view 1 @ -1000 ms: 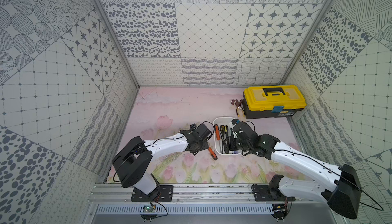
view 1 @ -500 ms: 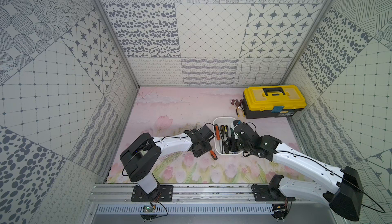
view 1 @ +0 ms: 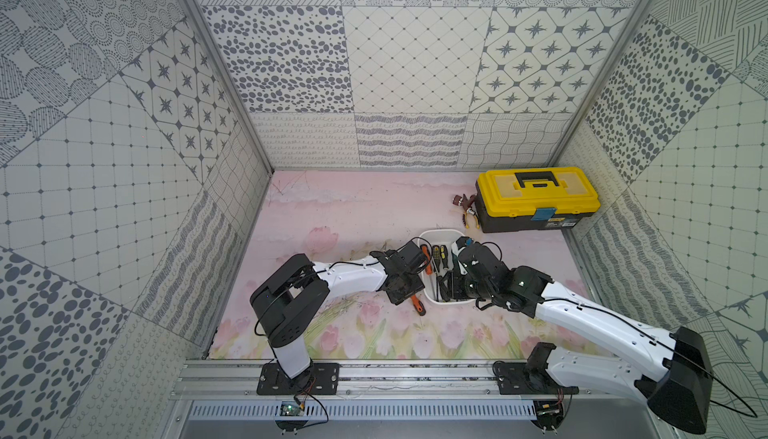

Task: Put the screwdriver on the desktop into the storage box
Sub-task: Pick up the screwdriver from the center of the board.

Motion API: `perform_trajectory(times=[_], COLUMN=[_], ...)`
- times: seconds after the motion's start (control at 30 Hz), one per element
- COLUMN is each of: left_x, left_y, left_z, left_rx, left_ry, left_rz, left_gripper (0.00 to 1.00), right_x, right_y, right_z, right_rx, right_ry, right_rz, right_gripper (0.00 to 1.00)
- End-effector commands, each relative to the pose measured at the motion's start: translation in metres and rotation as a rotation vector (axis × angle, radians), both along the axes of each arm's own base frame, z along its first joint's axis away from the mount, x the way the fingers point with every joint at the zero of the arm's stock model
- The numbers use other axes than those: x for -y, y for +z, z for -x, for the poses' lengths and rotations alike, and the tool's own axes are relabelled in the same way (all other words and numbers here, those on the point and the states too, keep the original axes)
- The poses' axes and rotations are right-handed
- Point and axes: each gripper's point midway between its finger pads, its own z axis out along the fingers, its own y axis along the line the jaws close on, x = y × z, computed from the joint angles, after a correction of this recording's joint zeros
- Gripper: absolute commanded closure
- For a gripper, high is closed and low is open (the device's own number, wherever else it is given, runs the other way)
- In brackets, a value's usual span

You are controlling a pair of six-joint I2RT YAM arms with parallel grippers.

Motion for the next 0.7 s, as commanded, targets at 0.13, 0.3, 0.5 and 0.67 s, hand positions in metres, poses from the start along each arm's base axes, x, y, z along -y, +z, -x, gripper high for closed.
perform_trajectory(times=[0.13,0.3,0.5,0.67], left_x=[-0.023,-0.037,-0.054,-0.069], left_y=[-0.032,-0.036,-0.037,-0.031], left_z=[0.019,0.027,0.032,0.033], left_rx=[-0.112,-0.123,-0.123,-0.089], left_ry=[-0.014,-0.014,-0.027,-0.044], left_rz=[-0.148,-0.181,-0.239,-0.298], left_gripper=[0.58,0.77,0.99,1.0], right_x=[-0.002,-0.002,-0.003,-0.005], right_y=[0.025,0.034,0.034,0.035], right_z=[0.002,0.003,0.003,0.004], right_rx=[0.02,0.033,0.036,0.032], right_ry=[-0.028,-0.03,-0.024,-0.009], right_rz=[-0.079,-0.103,-0.103,-0.107], right_gripper=[0.6,0.6,0.6,0.6])
